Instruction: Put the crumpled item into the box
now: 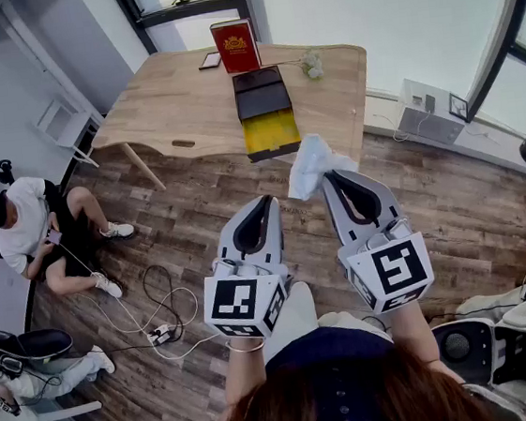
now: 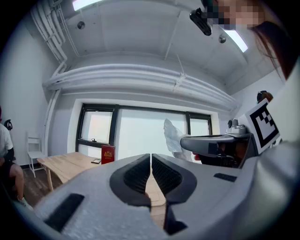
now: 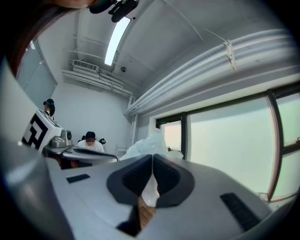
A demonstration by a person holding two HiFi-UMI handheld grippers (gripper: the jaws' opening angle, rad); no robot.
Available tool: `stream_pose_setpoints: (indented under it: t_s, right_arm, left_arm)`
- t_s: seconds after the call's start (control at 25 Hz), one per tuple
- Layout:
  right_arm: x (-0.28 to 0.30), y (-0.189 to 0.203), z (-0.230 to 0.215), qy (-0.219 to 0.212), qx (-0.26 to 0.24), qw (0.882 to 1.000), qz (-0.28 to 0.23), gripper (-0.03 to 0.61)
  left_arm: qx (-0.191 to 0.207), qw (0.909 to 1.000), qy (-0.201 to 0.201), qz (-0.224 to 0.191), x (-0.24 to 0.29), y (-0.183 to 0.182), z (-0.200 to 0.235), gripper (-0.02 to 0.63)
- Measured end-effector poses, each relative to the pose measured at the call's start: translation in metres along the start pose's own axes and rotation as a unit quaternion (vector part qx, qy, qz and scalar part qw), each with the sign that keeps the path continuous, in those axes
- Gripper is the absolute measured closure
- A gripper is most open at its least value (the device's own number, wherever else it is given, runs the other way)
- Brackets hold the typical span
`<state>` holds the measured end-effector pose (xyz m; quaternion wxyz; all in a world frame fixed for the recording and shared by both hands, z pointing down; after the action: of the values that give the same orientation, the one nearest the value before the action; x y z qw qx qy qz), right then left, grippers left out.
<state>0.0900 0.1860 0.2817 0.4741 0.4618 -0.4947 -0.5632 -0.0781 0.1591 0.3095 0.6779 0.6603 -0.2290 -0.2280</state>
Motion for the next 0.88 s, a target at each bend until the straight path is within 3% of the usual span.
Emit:
stream_pose_setpoints:
  t_s: [0.52,0.88]
  right_arm:
    - [0.036,0.014,0.005,0.006,-0.003,1.000,0.010,0.549]
    - [0.081,0.008,0.020,0.009,-0.014,1.000,0.013,0.549]
  left_arm:
    - [-0.002,1.0000,0.005,0.002,0.018,0.006,0.034,0.581]
    - [-0.008,0.9999,0.011,-0.001,0.027,0.001,0.080,0.581]
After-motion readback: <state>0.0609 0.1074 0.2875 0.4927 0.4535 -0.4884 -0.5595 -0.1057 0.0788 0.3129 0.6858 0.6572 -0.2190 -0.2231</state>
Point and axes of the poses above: the fingertips, and each gripper's own axes: x forward along the fingers, z to its left, y out of its underside, the point moved 8 cm from there along -x, backward along the fingers, and after that the axes turned 13 degrees about y, right-handed, at the moved point
